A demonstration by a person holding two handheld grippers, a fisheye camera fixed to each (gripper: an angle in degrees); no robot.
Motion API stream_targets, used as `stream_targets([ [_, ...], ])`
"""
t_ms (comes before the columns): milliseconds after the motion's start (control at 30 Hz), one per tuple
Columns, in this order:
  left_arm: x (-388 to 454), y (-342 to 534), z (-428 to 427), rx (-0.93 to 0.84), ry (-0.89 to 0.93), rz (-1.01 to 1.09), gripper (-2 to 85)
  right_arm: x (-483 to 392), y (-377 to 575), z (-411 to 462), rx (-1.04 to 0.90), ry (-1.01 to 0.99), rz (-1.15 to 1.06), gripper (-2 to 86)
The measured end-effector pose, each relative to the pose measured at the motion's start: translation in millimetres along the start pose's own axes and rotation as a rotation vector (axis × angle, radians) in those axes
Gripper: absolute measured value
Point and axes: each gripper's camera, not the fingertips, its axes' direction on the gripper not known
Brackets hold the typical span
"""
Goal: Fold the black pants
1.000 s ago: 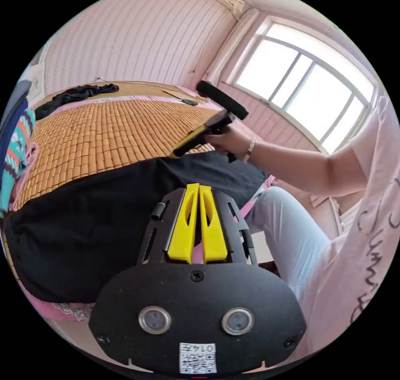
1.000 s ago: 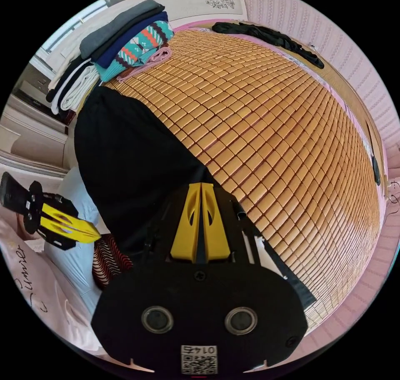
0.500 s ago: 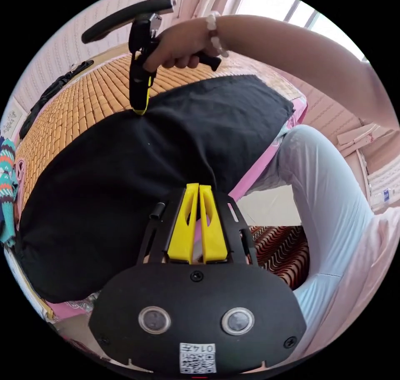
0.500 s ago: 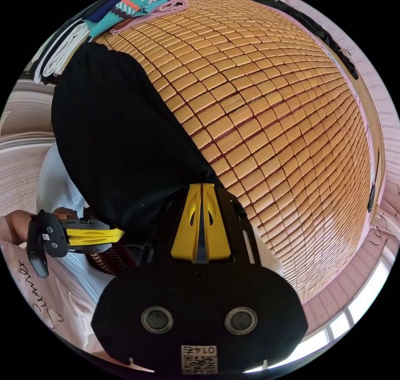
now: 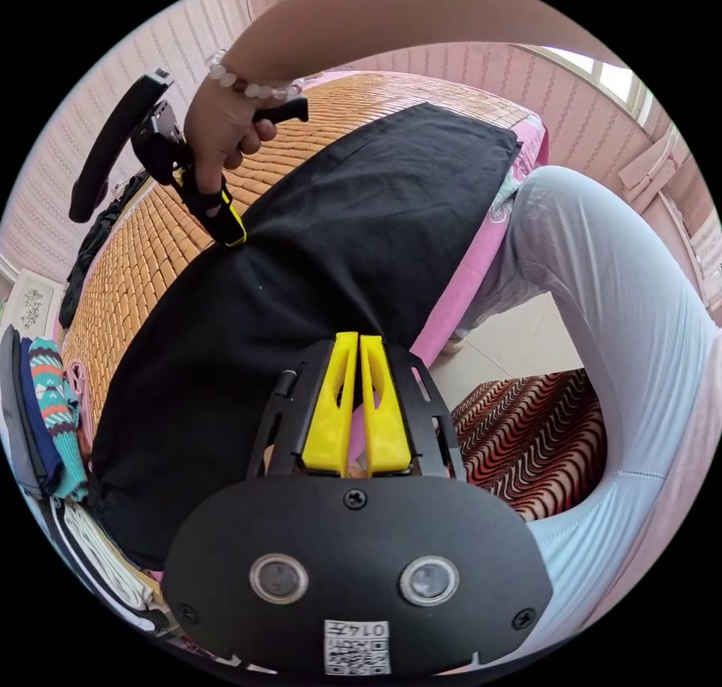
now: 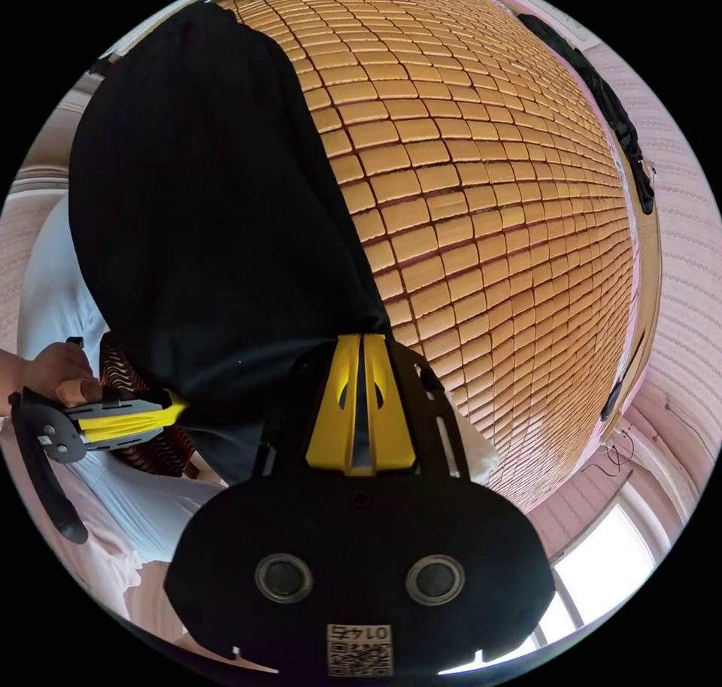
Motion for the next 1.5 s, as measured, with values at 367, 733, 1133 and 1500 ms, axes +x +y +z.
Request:
stream_targets([
  [367, 19.1, -30.2, 16.8, -0.007, 0.029, 0.073, -1.0, -16.2, 2.9, -1.4, -0.121, 0.114, -0.189, -0.7],
  [733, 30.9, -53.0, 28.7, -0.018, 0.045, 0.100, -0.8, -7.1, 58.4, -0.1, -0.154, 0.090, -0.200, -0.8],
  [1133, 36.6, -46.8, -31.8, 0.189, -0.116, -0.073, -0.6, 12.7, 271.5, -10.7, 0.206, 0.016, 0.232, 12.7],
  [1500, -1.4, -138.4, -46.3, 0.340, 0.122, -0.034, 6.6, 11.8, 694.2, 51.8, 0.478, -0.214, 1.068, 12.9],
])
